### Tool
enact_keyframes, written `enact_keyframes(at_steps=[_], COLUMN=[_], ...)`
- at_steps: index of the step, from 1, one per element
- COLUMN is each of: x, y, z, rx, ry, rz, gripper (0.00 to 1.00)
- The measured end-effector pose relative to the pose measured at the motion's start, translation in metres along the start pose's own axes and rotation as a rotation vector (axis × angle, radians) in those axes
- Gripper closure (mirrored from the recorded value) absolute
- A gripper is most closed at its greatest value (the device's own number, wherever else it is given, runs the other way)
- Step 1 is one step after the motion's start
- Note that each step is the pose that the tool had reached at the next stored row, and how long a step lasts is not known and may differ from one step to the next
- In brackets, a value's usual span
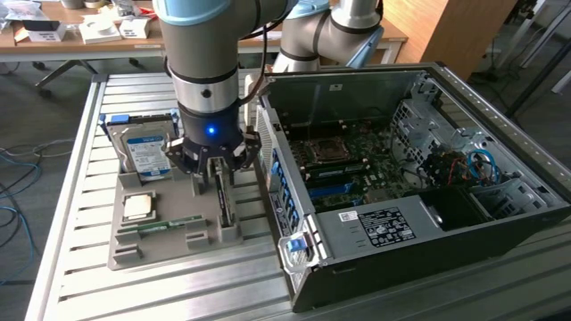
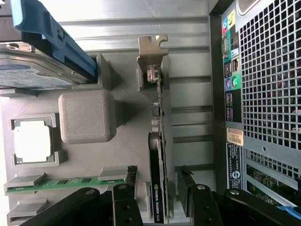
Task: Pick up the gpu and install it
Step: 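Pick up the gpu and move the gpu toward the slot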
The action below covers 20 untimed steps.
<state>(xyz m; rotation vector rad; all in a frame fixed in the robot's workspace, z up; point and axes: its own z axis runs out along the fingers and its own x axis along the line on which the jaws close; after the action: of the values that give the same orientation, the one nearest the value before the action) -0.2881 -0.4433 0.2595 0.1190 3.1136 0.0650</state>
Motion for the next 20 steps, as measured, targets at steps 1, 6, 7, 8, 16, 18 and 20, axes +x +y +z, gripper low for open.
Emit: enact_keyframes(at_steps=[1,6,7,8,16,18,20], x=[0.0,0.0,0.0,0.0,0.0,0.0,0.0], y=[-0.0001,-0.0005,-0.0006,-0.0006,-0.0011,-0.0011,-0.0011], z=[0.0008,0.0062,0.0077,0.0091,0.0188,0.0191,0.0192], rx=[0.0,0.0001,0.0,0.0001,0.0,0.0002,0.0003], ry=[0.0001,0.0001,0.0001,0.0001,0.0001,0.0002,0.0002], rz=[0.0,0.0,0.0,0.0,0.0,0.0,0.0], gripper=[0.53,0.53,0.53,0.53,0.53,0.53,0.53])
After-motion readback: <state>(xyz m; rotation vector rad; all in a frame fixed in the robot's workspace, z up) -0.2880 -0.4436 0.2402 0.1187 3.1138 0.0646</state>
